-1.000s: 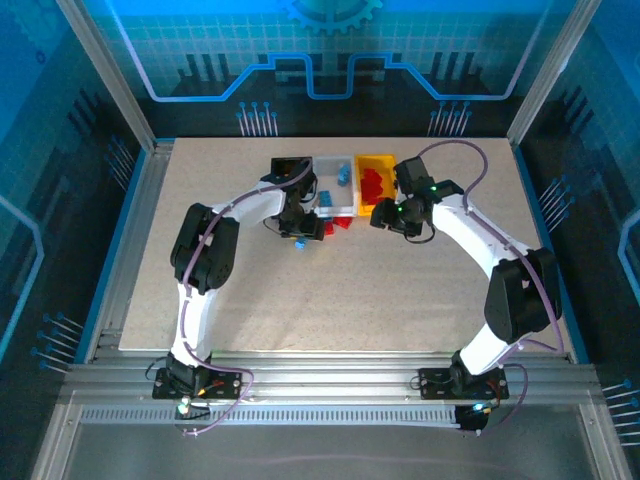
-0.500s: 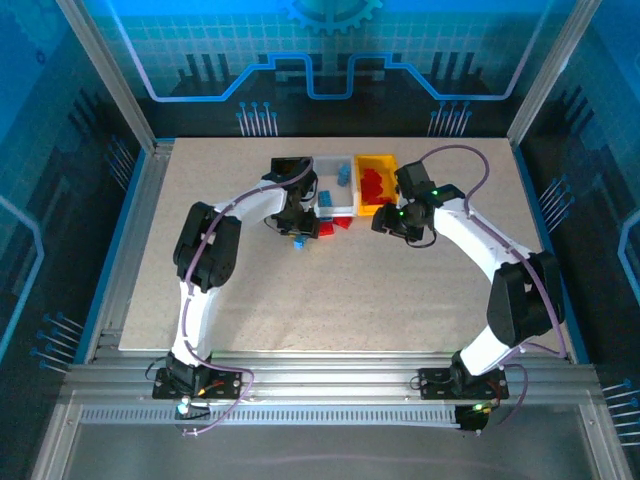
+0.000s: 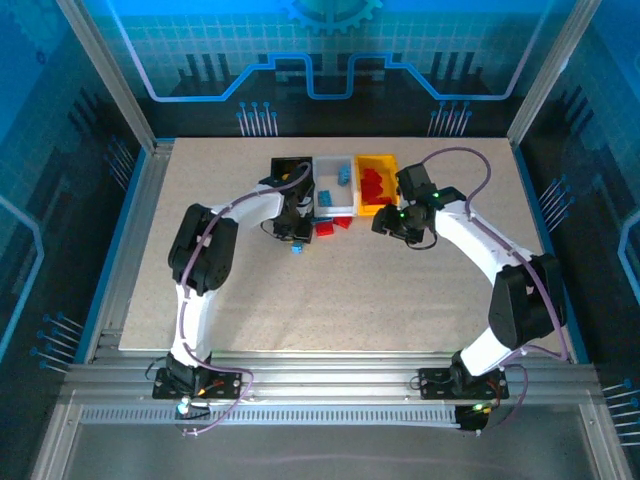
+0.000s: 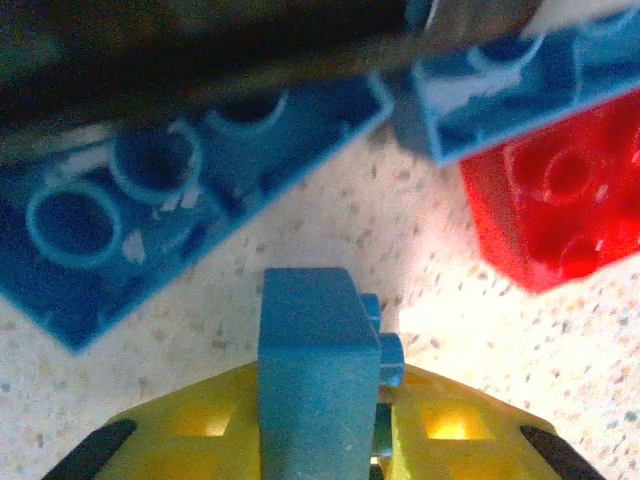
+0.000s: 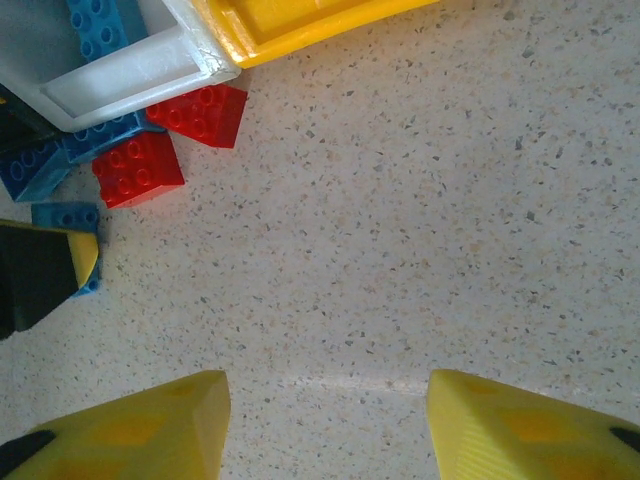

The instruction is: Sort the legos into containers by color

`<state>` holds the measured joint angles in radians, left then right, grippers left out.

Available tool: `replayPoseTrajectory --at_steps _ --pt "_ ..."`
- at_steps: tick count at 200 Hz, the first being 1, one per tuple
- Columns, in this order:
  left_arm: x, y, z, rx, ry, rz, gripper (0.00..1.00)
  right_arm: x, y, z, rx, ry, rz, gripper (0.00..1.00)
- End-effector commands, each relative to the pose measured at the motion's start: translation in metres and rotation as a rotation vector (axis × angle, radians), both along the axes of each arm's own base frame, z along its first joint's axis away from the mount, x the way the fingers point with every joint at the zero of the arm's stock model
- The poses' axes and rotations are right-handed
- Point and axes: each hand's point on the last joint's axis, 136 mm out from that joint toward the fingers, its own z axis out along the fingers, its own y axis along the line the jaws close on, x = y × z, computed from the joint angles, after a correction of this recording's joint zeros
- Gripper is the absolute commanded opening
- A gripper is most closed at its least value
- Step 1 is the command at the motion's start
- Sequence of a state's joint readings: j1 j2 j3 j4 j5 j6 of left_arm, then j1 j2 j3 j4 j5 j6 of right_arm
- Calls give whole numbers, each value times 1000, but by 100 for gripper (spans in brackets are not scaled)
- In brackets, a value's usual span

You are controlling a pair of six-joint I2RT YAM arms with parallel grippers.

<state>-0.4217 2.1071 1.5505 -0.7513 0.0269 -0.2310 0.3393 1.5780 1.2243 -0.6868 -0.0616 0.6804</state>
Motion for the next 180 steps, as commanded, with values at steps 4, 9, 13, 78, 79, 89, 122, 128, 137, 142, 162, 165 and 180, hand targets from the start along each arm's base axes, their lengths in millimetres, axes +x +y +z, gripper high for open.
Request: replayPoseTrajectory --at_steps 4,9,13,78,79,89,122,128,137,142,162,165,180 --pt "-22 -1 16 -55 38 45 20 -2 0 17 12 -59 25 56" --pt "-24 -1 19 -65 38 50 20 -2 -2 21 2 -80 31 57" --pt "-26 -3 22 -78 39 55 19 -1 -4 26 -10 -103 34 57" --pt "-5 -26 95 -288 -41 133 19 -1 -39 53 110 -243 -16 100" --pt "-4 -27 96 -291 -43 133 19 -1 -39 53 112 -241 -12 100" --pt "8 -31 107 -317 -61 146 19 -4 -36 54 106 -241 22 100" --pt "54 -52 134 -386 -110 159 19 -16 -34 60 98 -272 60 100" --pt "63 -56 136 -393 -118 161 19 -19 -33 60 101 -267 65 100" --pt "75 -61 136 -398 -124 163 19 -23 -32 60 106 -258 74 100" --pt "82 -64 134 -397 -128 165 19 -25 -30 60 108 -252 81 100" --pt "106 -71 127 -401 -139 176 20 -35 -29 63 105 -242 99 100" --pt "109 -72 126 -402 -139 179 20 -37 -29 64 104 -244 101 100" --pt "123 -75 118 -397 -146 186 20 -45 -30 67 96 -246 104 100"
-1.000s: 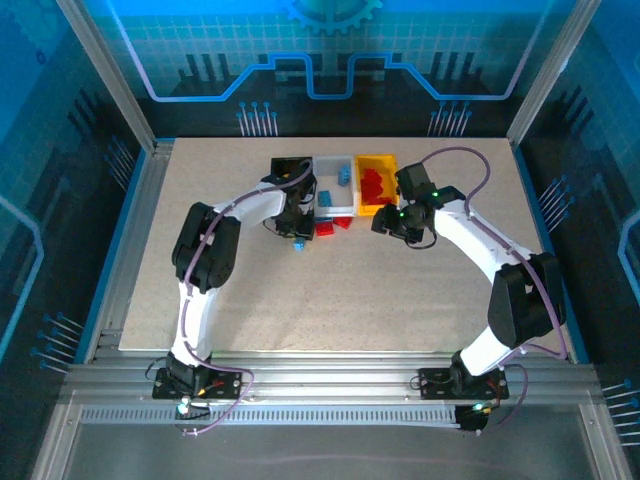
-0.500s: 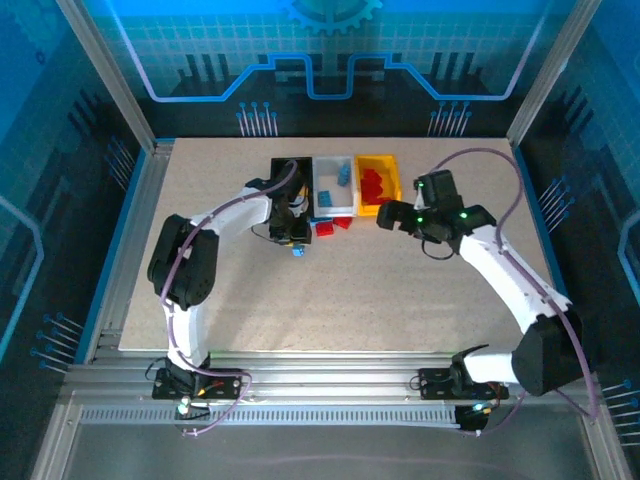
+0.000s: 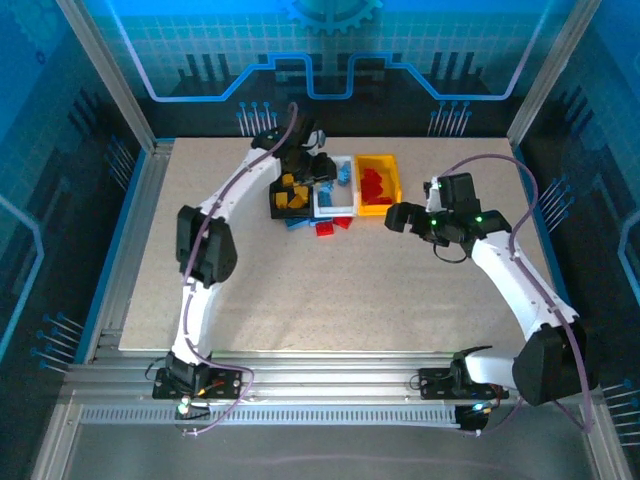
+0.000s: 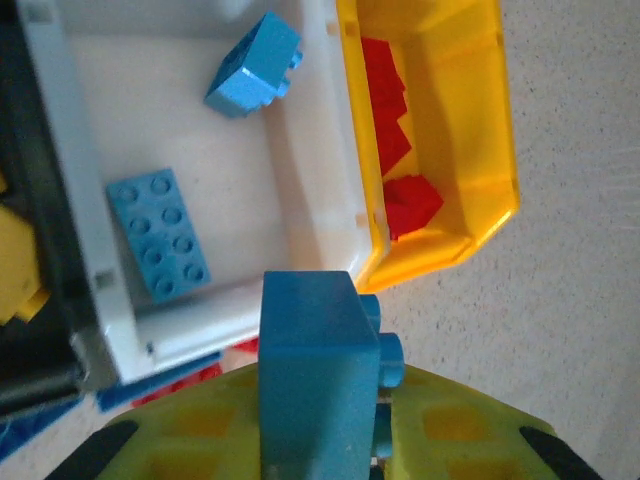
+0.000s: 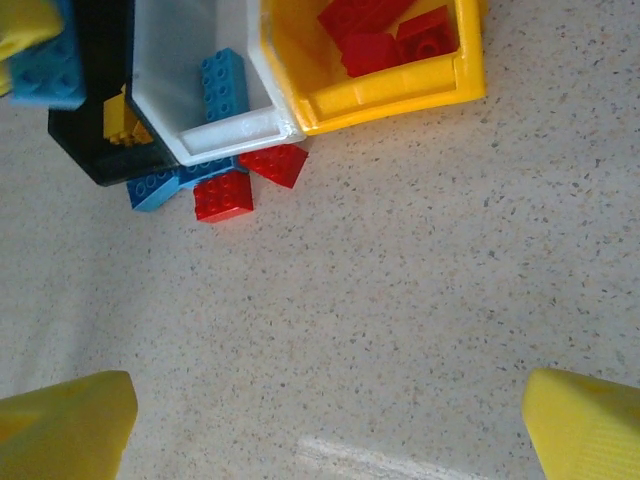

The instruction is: Sort the legos into containers by color

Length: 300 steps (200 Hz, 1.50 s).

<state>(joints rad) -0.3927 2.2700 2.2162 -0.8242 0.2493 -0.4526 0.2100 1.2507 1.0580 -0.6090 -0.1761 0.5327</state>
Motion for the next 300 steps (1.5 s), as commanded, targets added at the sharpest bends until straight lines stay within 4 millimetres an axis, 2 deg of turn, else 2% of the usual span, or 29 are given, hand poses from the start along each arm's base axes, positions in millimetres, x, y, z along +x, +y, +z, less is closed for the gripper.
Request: replayPoseTrajectory --at_steps 1,25,58,70,96,119,145,160,183,211,235,250,271,300 --pt "8 0 -30 8 93 25 20 -21 5 6 -1 6 50 100" --pt "27 5 -40 9 81 56 21 -34 2 9 -12 2 47 100" --pt "40 15 -46 -16 84 95 27 -45 -3 1 -21 21 28 100" --pt "42 16 -43 -21 75 94 40 -47 -2 -6 -6 43 24 100" --pt "38 17 -33 -23 67 83 49 -47 5 -32 8 130 27 99" --pt "30 19 -19 -17 59 72 56 -34 16 -51 18 191 34 93" --pt "14 28 -1 2 44 64 59 -10 31 -68 0 233 25 83" --pt "-2 35 7 13 48 62 59 5 40 -79 2 270 8 68" --pt "-39 51 0 46 88 74 59 30 56 -93 14 294 -14 46" --pt "-91 74 -25 87 145 91 59 55 66 -110 10 309 -56 26" --pt "-127 89 -50 126 202 98 59 70 75 -125 13 331 -64 22" --pt "-139 97 -62 151 217 103 62 78 79 -129 -13 328 -63 22" --pt "-141 110 -78 180 231 120 68 89 78 -135 -45 320 -80 22" --pt "-130 128 -97 164 273 169 72 104 76 -147 -84 322 -100 22"
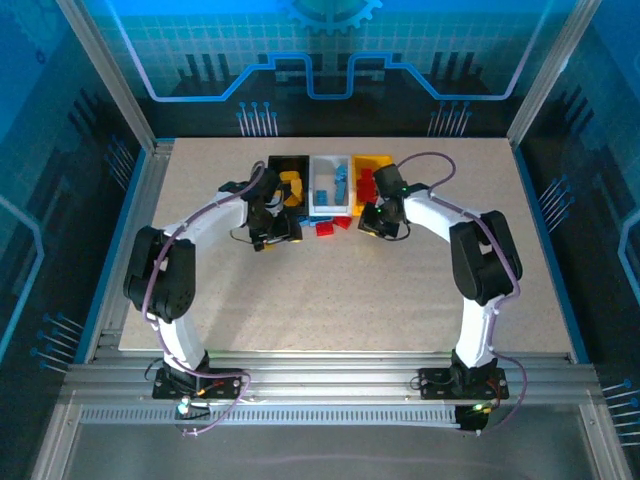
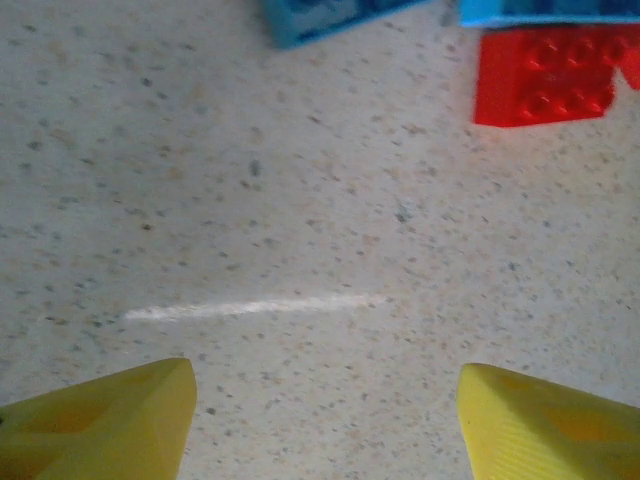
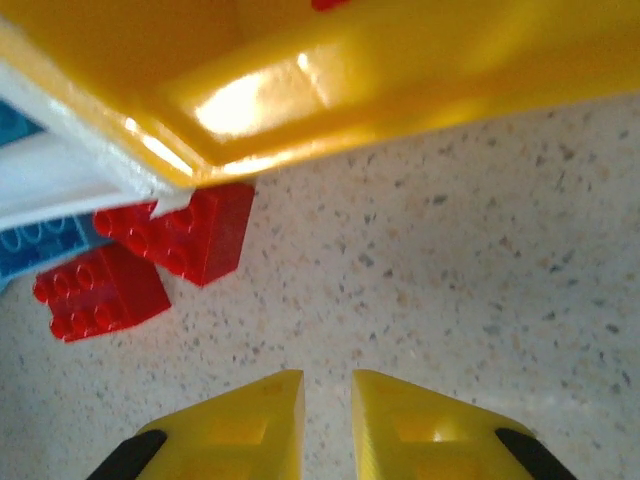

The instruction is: Sort the legos into containers by color

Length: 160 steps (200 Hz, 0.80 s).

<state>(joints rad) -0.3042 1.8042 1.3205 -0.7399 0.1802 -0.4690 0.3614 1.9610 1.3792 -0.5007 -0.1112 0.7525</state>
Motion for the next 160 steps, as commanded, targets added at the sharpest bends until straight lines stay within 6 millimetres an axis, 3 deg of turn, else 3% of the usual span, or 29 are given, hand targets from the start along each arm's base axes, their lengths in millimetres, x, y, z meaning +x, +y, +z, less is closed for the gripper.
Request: replayPoseTrajectory --at_steps 1,90,133,160 --pt "21 16 -7 1 -40 37 72 16 -1 -7 -49 -11 -25 22" --pt "70 55 -25 60 -34 64 76 65 11 -13 -72 -28 -9 23" --pt "91 54 -24 41 -38 62 77 74 30 -14 -36 -17 37 26" --pt "88 47 -26 2 -36 65 78 67 44 -15 -11 0 92 30"
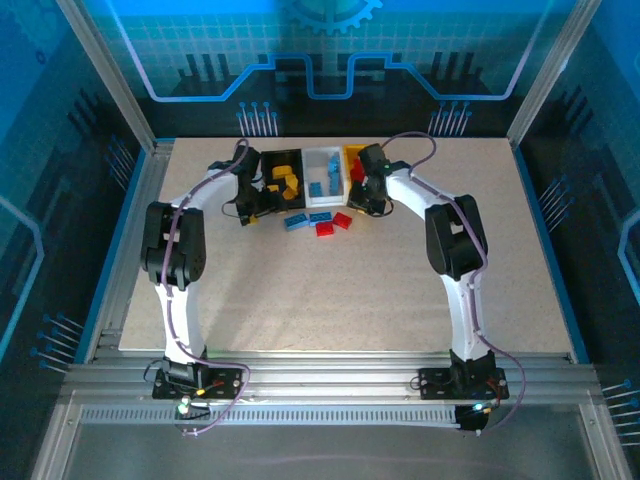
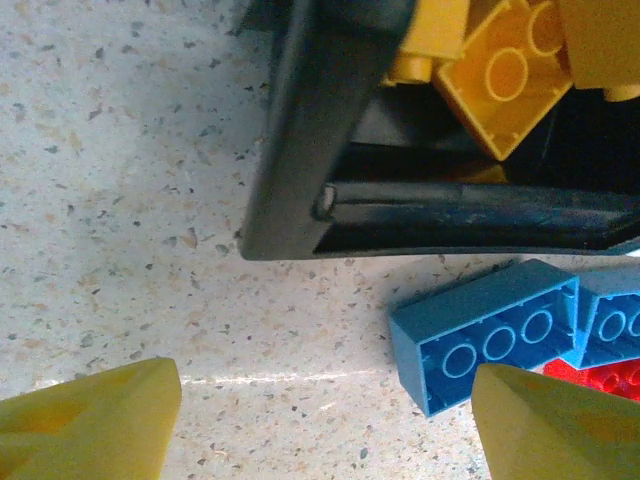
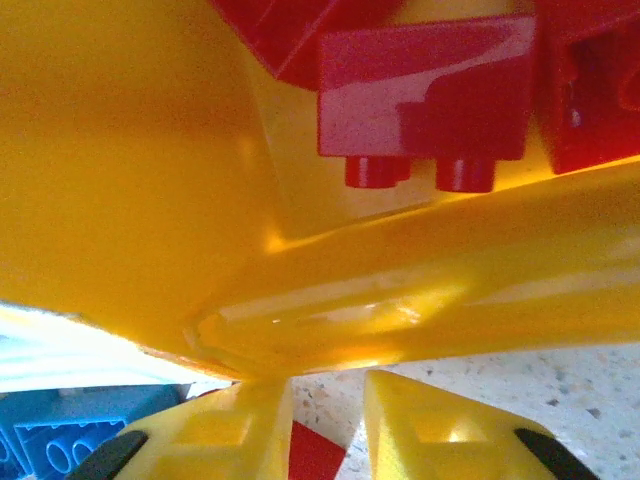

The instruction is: Sort the legos into containers by color

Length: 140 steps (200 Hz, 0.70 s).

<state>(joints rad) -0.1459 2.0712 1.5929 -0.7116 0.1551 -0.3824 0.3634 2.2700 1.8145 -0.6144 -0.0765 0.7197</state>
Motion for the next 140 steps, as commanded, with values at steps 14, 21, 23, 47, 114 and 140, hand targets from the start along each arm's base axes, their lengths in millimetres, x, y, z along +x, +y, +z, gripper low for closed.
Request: replayPoseTrajectory --at_steps 14,21,23,47,114,140 --pt "-12 -9 -4 -60 27 -13 78 -19 29 -5 44 48 112 32" --pt "-17 -10 -4 -68 29 -9 78 -23 34 -6 53 55 136 33" --pt "-17 -11 -3 -70 26 -10 78 -24 36 -6 55 56 141 34" --pt "-29 -11 2 -84 17 -9 78 -43 46 -7 41 72 220 37" --pt "-64 -6 10 -81 25 -34 80 -89 51 16 9 74 369 46" --pt "-71 -6 16 -87 18 -33 80 -92 52 23 -69 47 487 57"
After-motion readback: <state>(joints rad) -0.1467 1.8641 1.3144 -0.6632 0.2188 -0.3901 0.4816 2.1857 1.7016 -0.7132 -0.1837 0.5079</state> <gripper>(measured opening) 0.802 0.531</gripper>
